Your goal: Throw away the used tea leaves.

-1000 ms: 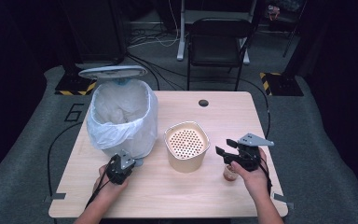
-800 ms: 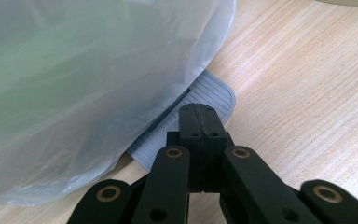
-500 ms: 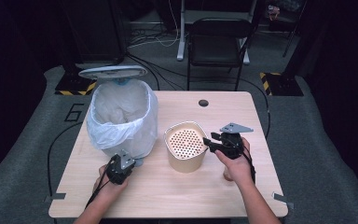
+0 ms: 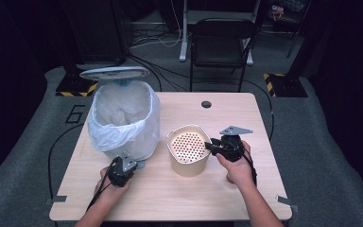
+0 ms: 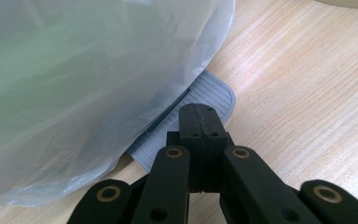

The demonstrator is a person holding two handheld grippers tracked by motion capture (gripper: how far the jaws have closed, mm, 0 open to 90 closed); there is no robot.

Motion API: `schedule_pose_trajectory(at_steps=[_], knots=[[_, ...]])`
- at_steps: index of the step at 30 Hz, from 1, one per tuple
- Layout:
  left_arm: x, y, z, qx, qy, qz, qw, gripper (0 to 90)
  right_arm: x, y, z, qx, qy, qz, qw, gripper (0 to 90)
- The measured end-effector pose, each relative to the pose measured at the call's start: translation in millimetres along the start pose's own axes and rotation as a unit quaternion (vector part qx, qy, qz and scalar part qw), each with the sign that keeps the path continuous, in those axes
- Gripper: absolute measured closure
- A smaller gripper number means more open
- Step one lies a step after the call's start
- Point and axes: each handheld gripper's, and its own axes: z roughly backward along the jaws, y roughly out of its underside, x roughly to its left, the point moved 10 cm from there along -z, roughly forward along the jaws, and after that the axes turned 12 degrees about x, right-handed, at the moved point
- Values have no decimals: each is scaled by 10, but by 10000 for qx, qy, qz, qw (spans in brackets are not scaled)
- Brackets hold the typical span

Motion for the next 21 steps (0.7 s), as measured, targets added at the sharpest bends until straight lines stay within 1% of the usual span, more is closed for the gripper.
schedule_pose_trajectory(at_steps=[4,8,13,15,16,17,18,19,20,21], knots=[[2,2,2,12,-10,-17,10000,900,58,90,69,-36,-113,62,9999,663],[-2,7,6,46,18,-38,10000,900,107,187,147,-42,-159,84,9998,663],[-1,7,6,47,16,-44,10000,900,152,292,235,-16,-216,173,9996,665],[-3,5,5,42,16,-35,10000,900,168,329,265,23,-238,169,9996,665],[-1,9,7,62,12,-62,10000,900,177,348,281,36,-256,166,9995,661],[-1,10,7,64,11,-68,10000,900,182,356,289,38,-269,158,9995,650],[-1,7,6,51,9,-50,10000,900,192,364,302,32,-301,152,9994,606],[-1,9,6,61,11,-62,10000,900,191,361,322,-27,-299,163,9994,547],[-1,9,7,61,9,-62,10000,900,176,344,360,-138,-253,120,9995,490],[-1,9,6,60,8,-59,10000,900,161,329,386,-221,-229,125,9994,460]])
